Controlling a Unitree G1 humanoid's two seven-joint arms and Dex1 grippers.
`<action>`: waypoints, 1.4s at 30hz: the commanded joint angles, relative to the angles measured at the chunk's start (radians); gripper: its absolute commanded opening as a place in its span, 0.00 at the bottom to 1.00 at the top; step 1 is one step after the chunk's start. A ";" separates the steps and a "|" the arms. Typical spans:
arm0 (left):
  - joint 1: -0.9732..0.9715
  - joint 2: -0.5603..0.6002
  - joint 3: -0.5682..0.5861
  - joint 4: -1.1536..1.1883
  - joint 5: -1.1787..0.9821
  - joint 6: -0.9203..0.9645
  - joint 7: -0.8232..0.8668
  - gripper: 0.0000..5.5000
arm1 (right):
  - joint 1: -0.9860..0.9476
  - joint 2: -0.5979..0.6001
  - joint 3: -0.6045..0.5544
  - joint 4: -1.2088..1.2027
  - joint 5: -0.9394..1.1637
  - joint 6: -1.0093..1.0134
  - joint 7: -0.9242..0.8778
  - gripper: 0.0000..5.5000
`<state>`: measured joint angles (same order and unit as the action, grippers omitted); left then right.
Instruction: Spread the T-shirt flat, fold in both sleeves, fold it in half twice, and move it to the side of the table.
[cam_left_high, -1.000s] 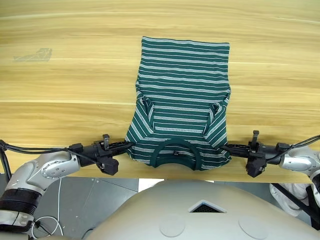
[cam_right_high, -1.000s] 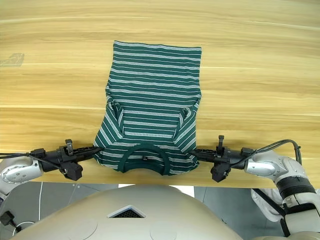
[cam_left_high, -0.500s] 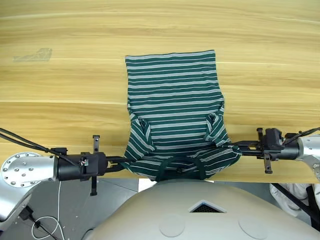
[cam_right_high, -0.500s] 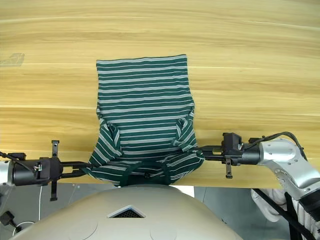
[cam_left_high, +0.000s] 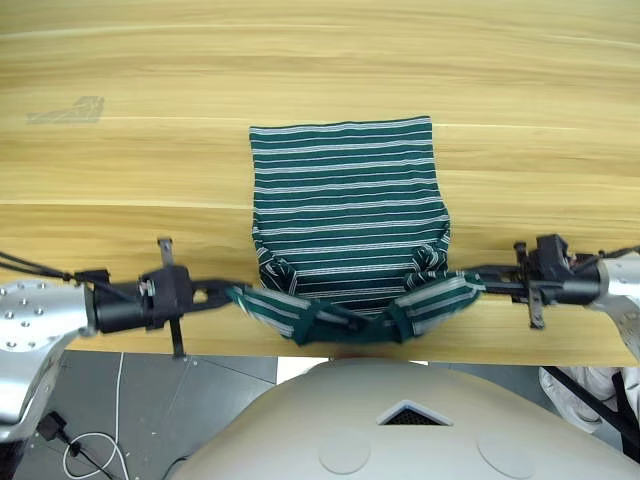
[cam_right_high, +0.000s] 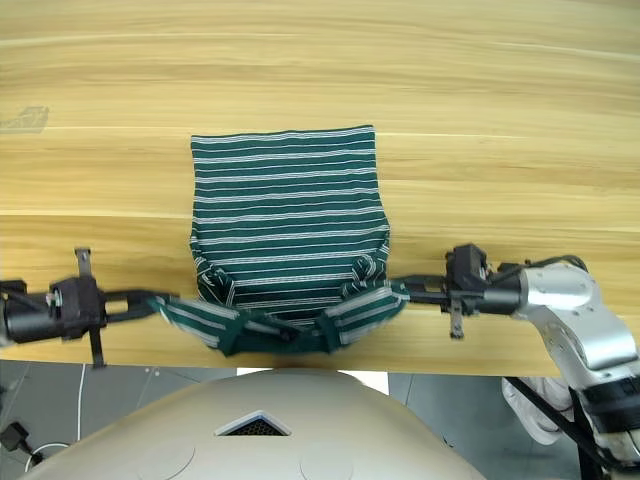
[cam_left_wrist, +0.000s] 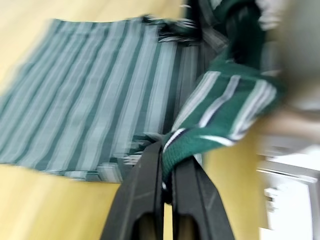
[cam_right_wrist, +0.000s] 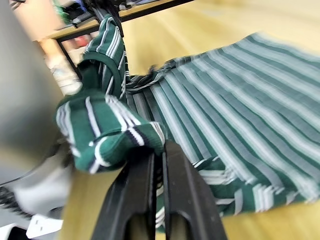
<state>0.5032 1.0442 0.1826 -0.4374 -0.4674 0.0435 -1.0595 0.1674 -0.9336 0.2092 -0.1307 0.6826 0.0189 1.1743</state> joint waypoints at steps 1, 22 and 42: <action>-0.301 -0.124 -0.140 0.159 0.127 0.021 0.092 0.00 | -0.266 0.166 0.034 0.175 -0.134 -0.016 -0.008 0.00; -0.829 -0.419 -0.246 0.820 0.364 -0.127 0.258 0.00 | -0.848 0.523 -0.092 1.096 -0.493 -0.366 -0.126 0.18; -0.923 -0.566 -0.040 1.195 0.403 -0.434 0.778 0.61 | -0.964 0.611 0.011 1.322 -0.891 -0.585 -0.644 0.78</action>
<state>-0.4127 0.4964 0.1235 0.8171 -0.0382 -0.3691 -0.2689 -0.7326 -0.3390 0.1698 1.1619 -0.1384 -0.5939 0.5333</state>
